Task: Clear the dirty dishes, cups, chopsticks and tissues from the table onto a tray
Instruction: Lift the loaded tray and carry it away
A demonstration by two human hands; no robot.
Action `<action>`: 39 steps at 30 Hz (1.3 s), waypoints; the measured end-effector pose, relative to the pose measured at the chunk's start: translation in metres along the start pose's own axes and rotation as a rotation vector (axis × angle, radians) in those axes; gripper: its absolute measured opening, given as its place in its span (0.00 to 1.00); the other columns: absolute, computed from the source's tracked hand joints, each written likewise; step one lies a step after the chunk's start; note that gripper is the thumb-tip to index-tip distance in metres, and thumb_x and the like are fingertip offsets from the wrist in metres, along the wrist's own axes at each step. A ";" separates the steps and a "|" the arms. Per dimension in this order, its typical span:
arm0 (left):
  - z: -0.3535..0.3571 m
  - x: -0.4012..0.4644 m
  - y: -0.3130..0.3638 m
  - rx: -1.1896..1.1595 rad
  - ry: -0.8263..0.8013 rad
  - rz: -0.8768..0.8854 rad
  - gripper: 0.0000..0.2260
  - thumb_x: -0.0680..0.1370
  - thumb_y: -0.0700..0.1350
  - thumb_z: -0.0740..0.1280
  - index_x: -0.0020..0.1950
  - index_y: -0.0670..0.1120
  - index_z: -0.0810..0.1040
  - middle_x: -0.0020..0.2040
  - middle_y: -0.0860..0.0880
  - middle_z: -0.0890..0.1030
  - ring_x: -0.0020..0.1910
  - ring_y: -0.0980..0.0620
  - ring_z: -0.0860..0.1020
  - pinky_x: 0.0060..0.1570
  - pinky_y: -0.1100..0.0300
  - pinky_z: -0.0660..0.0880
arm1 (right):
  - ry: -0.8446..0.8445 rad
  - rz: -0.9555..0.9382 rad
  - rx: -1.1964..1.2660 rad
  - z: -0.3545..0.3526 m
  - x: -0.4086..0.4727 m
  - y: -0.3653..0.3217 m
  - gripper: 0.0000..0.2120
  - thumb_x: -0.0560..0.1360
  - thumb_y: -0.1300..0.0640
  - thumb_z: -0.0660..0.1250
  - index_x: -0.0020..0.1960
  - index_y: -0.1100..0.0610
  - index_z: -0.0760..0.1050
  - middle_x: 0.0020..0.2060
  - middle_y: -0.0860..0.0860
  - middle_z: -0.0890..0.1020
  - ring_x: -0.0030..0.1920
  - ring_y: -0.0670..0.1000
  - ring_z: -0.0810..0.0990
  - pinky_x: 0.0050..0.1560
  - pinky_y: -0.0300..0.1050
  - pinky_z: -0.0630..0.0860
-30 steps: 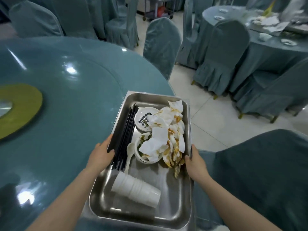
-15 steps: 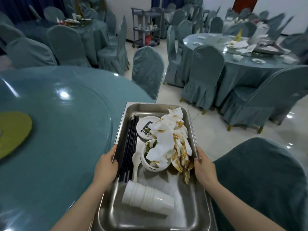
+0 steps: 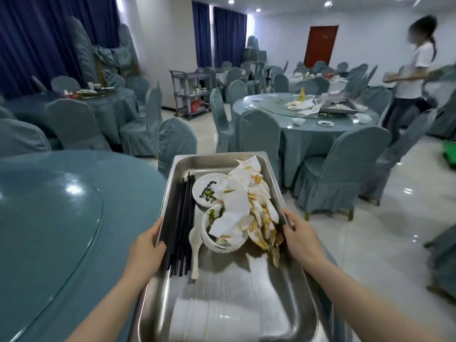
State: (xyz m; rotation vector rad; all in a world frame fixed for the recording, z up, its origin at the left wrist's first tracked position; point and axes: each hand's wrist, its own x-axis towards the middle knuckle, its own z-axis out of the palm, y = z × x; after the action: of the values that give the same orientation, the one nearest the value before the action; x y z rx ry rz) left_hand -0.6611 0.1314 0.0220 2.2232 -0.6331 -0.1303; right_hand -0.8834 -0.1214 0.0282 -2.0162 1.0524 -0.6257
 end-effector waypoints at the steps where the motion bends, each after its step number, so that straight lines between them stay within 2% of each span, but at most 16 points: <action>1: 0.012 -0.001 0.017 -0.029 -0.002 0.013 0.30 0.73 0.34 0.62 0.72 0.55 0.68 0.51 0.47 0.83 0.38 0.52 0.78 0.32 0.69 0.66 | 0.012 0.002 -0.016 -0.020 0.006 0.006 0.22 0.79 0.61 0.58 0.70 0.45 0.69 0.61 0.46 0.78 0.60 0.50 0.75 0.56 0.41 0.73; 4: 0.040 -0.004 0.060 -0.100 -0.027 0.066 0.29 0.73 0.32 0.62 0.72 0.53 0.69 0.51 0.53 0.81 0.42 0.53 0.78 0.37 0.67 0.68 | 0.040 0.008 -0.036 -0.071 0.017 0.021 0.23 0.79 0.61 0.58 0.72 0.47 0.68 0.65 0.48 0.76 0.64 0.52 0.73 0.64 0.50 0.70; 6: 0.058 -0.004 0.085 -0.137 -0.067 0.091 0.29 0.73 0.31 0.62 0.72 0.52 0.68 0.55 0.51 0.81 0.49 0.50 0.79 0.44 0.62 0.72 | 0.067 0.013 -0.024 -0.103 0.018 0.031 0.23 0.78 0.62 0.58 0.71 0.46 0.68 0.64 0.47 0.76 0.64 0.51 0.73 0.63 0.48 0.71; 8: 0.075 -0.001 0.105 -0.102 -0.084 0.105 0.28 0.74 0.33 0.63 0.72 0.52 0.68 0.58 0.47 0.80 0.52 0.46 0.78 0.50 0.57 0.73 | 0.107 0.022 -0.026 -0.128 0.014 0.041 0.23 0.78 0.62 0.58 0.70 0.46 0.70 0.61 0.45 0.78 0.62 0.50 0.74 0.59 0.44 0.71; 10: 0.092 0.002 0.125 -0.082 -0.100 0.132 0.28 0.74 0.35 0.63 0.71 0.54 0.69 0.57 0.45 0.81 0.48 0.46 0.79 0.48 0.55 0.74 | 0.165 0.066 -0.031 -0.151 0.009 0.052 0.23 0.78 0.62 0.58 0.70 0.47 0.69 0.62 0.46 0.78 0.63 0.51 0.74 0.60 0.46 0.70; 13: 0.120 -0.002 0.154 -0.160 -0.145 0.208 0.27 0.73 0.33 0.63 0.69 0.52 0.72 0.56 0.49 0.81 0.45 0.53 0.78 0.45 0.59 0.73 | 0.249 0.132 -0.060 -0.181 -0.004 0.070 0.23 0.78 0.62 0.59 0.71 0.49 0.68 0.66 0.49 0.75 0.66 0.53 0.72 0.66 0.51 0.69; 15: 0.135 -0.005 0.171 -0.182 -0.203 0.251 0.26 0.73 0.33 0.63 0.68 0.53 0.73 0.52 0.52 0.82 0.43 0.54 0.77 0.42 0.62 0.72 | 0.294 0.199 -0.055 -0.199 -0.019 0.080 0.23 0.78 0.61 0.59 0.71 0.48 0.68 0.65 0.50 0.76 0.64 0.53 0.74 0.65 0.54 0.71; 17: 0.153 -0.005 0.187 -0.188 -0.268 0.277 0.27 0.73 0.34 0.63 0.68 0.55 0.73 0.48 0.50 0.83 0.40 0.51 0.78 0.38 0.59 0.73 | 0.361 0.233 -0.028 -0.217 -0.034 0.092 0.22 0.77 0.61 0.59 0.70 0.47 0.70 0.62 0.50 0.79 0.58 0.52 0.78 0.61 0.51 0.75; 19: 0.173 -0.008 0.208 -0.158 -0.332 0.322 0.27 0.73 0.35 0.64 0.69 0.55 0.72 0.51 0.46 0.83 0.44 0.45 0.80 0.44 0.54 0.76 | 0.442 0.259 -0.034 -0.239 -0.047 0.104 0.22 0.76 0.62 0.60 0.69 0.47 0.72 0.59 0.49 0.80 0.53 0.49 0.78 0.54 0.43 0.73; 21: 0.192 -0.012 0.229 -0.164 -0.380 0.365 0.27 0.73 0.35 0.64 0.70 0.54 0.71 0.53 0.45 0.83 0.47 0.44 0.80 0.50 0.50 0.77 | 0.478 0.279 -0.032 -0.259 -0.056 0.116 0.23 0.76 0.62 0.60 0.69 0.49 0.72 0.60 0.47 0.80 0.55 0.47 0.77 0.55 0.42 0.73; 25: 0.236 -0.021 0.268 -0.183 -0.412 0.420 0.26 0.73 0.34 0.65 0.69 0.52 0.72 0.52 0.43 0.82 0.43 0.48 0.76 0.44 0.55 0.73 | 0.505 0.335 -0.033 -0.296 -0.059 0.144 0.22 0.77 0.62 0.59 0.69 0.49 0.72 0.61 0.47 0.79 0.61 0.50 0.76 0.63 0.48 0.73; 30: 0.308 -0.032 0.316 -0.165 -0.459 0.409 0.27 0.72 0.34 0.65 0.69 0.53 0.72 0.52 0.44 0.83 0.43 0.48 0.77 0.44 0.56 0.74 | 0.522 0.365 -0.034 -0.346 -0.036 0.206 0.23 0.77 0.63 0.60 0.70 0.50 0.71 0.62 0.49 0.79 0.57 0.47 0.77 0.52 0.38 0.71; 32: 0.340 -0.037 0.333 -0.162 -0.454 0.389 0.28 0.72 0.33 0.64 0.70 0.52 0.72 0.53 0.43 0.83 0.43 0.50 0.77 0.42 0.58 0.72 | 0.501 0.364 -0.029 -0.369 -0.019 0.234 0.23 0.77 0.62 0.60 0.70 0.49 0.71 0.61 0.49 0.79 0.52 0.46 0.78 0.44 0.35 0.72; 34: 0.367 -0.041 0.351 -0.188 -0.447 0.372 0.28 0.72 0.33 0.64 0.70 0.51 0.72 0.57 0.47 0.82 0.50 0.49 0.79 0.49 0.57 0.74 | 0.490 0.353 -0.028 -0.393 0.003 0.256 0.23 0.76 0.63 0.60 0.69 0.50 0.71 0.60 0.50 0.80 0.50 0.45 0.78 0.43 0.34 0.72; 36: 0.389 -0.044 0.367 -0.192 -0.433 0.347 0.28 0.72 0.32 0.63 0.70 0.49 0.72 0.61 0.48 0.79 0.57 0.49 0.77 0.55 0.57 0.72 | 0.474 0.365 -0.018 -0.412 0.025 0.274 0.23 0.76 0.63 0.61 0.70 0.50 0.71 0.62 0.51 0.78 0.57 0.50 0.78 0.51 0.40 0.74; 39: 0.417 -0.034 0.388 -0.189 -0.413 0.294 0.28 0.72 0.32 0.63 0.71 0.50 0.71 0.63 0.48 0.78 0.59 0.49 0.77 0.58 0.56 0.72 | 0.406 0.352 -0.017 -0.435 0.064 0.296 0.24 0.75 0.63 0.63 0.70 0.50 0.70 0.63 0.51 0.78 0.58 0.50 0.77 0.52 0.40 0.72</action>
State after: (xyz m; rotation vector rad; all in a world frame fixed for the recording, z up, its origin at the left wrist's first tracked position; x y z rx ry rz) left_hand -0.9674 -0.3501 0.0222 1.9080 -1.1155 -0.4858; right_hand -1.2920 -0.4584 0.0505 -1.6920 1.6124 -0.8541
